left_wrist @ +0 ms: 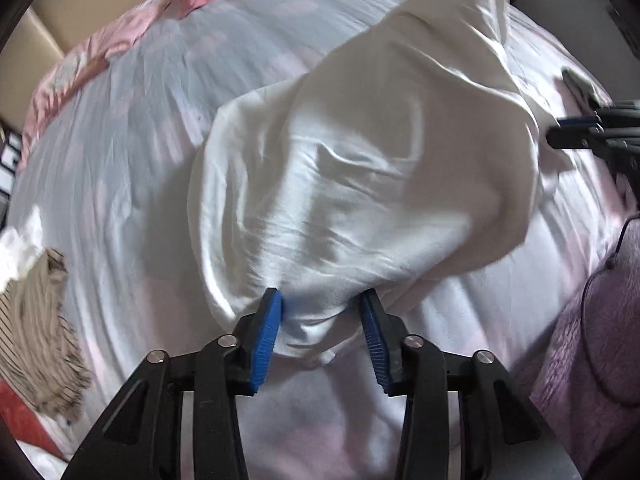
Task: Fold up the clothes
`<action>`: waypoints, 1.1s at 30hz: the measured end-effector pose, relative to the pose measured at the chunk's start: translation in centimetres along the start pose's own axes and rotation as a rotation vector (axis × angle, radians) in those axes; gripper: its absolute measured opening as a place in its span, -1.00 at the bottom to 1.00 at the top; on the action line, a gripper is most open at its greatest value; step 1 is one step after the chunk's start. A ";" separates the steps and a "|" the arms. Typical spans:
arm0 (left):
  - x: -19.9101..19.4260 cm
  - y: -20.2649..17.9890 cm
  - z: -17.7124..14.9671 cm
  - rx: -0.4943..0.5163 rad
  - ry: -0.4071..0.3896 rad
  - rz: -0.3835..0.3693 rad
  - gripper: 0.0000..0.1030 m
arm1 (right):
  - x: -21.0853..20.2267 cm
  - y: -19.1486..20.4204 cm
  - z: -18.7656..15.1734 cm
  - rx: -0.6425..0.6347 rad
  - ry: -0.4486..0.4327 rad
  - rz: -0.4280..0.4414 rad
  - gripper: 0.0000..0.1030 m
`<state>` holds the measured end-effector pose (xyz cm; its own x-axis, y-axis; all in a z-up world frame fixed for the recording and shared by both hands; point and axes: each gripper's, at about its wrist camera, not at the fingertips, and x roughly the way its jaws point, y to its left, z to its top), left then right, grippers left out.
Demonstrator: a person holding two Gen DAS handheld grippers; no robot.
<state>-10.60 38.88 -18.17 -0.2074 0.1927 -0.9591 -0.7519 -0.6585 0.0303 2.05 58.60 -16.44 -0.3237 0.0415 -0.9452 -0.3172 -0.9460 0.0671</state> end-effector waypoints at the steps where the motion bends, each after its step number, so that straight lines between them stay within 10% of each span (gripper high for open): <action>1: -0.2 0.3 0.5 -0.017 -0.009 -0.001 -0.46 | -0.4 0.1 0.2 -0.008 -0.018 0.005 -0.88; 12: -7.8 4.2 9.4 -0.068 -0.309 0.101 -0.82 | -9.1 -1.1 8.3 -0.006 -0.354 -0.019 -0.99; 17: -8.6 5.1 10.7 -0.046 -0.323 0.035 -0.74 | -8.3 -2.4 10.1 0.008 -0.327 -0.022 -0.96; 24: -7.1 1.3 7.6 0.067 -0.225 -0.039 0.23 | -5.3 -0.7 6.6 -0.041 -0.210 0.022 -0.65; 33: -2.9 -1.1 1.5 0.105 -0.067 0.003 0.40 | -1.5 4.2 -0.6 -0.050 -0.028 0.250 0.02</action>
<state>-10.09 40.14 -14.96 -0.2484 0.2410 -0.9382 -0.8117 -0.5804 0.0658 1.69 54.34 -14.93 -0.4110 -0.1877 -0.8921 -0.1801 -0.9425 0.2814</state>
